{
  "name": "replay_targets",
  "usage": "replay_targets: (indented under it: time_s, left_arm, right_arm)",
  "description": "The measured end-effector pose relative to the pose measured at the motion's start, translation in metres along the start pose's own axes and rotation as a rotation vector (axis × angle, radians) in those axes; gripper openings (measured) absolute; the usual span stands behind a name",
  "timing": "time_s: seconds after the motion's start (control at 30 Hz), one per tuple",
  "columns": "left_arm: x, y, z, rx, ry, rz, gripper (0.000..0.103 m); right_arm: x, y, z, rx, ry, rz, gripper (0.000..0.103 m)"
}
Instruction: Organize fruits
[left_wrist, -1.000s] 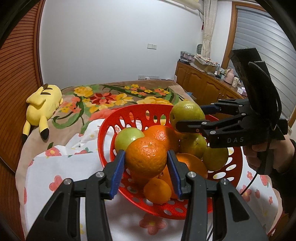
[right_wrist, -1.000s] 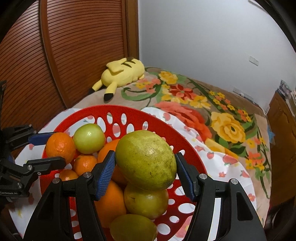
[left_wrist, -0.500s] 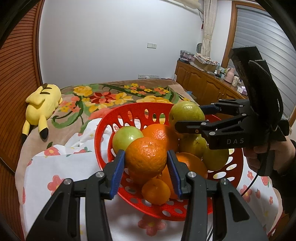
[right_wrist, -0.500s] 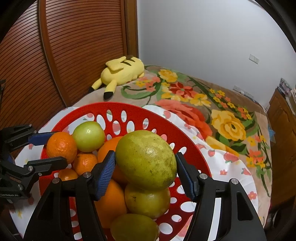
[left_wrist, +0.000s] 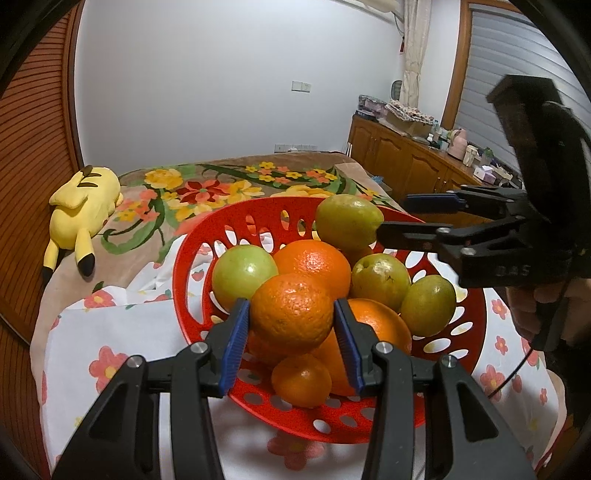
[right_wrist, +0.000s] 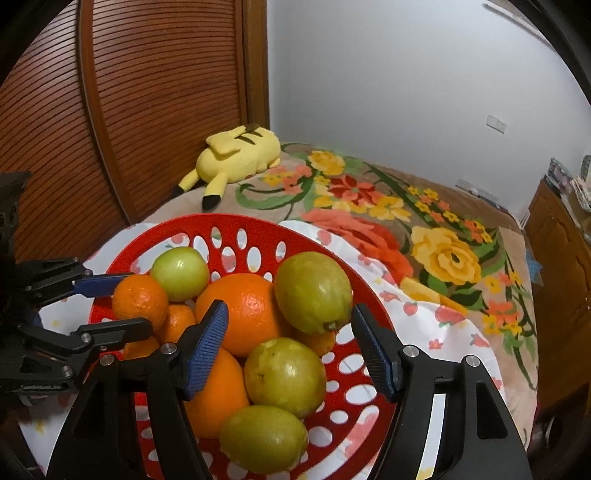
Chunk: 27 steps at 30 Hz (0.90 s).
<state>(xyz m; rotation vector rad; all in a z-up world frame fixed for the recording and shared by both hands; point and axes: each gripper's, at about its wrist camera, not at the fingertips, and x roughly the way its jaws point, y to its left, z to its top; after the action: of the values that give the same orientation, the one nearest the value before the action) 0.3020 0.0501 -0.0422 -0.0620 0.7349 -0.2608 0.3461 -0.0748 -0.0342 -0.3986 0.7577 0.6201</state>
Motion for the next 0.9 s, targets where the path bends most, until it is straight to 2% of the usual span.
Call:
replay_targets:
  time_s: [0.1,0.33,0.67,0.9]
  left_arm:
    - [-0.002,-0.003,-0.002,-0.004,-0.002,0.007,0.054]
    - [-0.019,-0.018,-0.009,0.004,-0.017,0.020,0.061]
    - [-0.064,-0.040,-0.032,0.033,-0.070,0.031,0.066]
    - [-0.097,-0.046,-0.049,0.042,-0.122,0.053,0.067]
  right_arm:
    - [-0.010,0.000,-0.007,0.019,-0.016,-0.003,0.071]
    - [-0.038,0.007,-0.032,0.062,-0.061,-0.018,0.071]
    - [-0.085,0.024,-0.072,0.131,-0.142,-0.040,0.072]
    - [-0.121,0.040,-0.094,0.147,-0.212,-0.094,0.076]
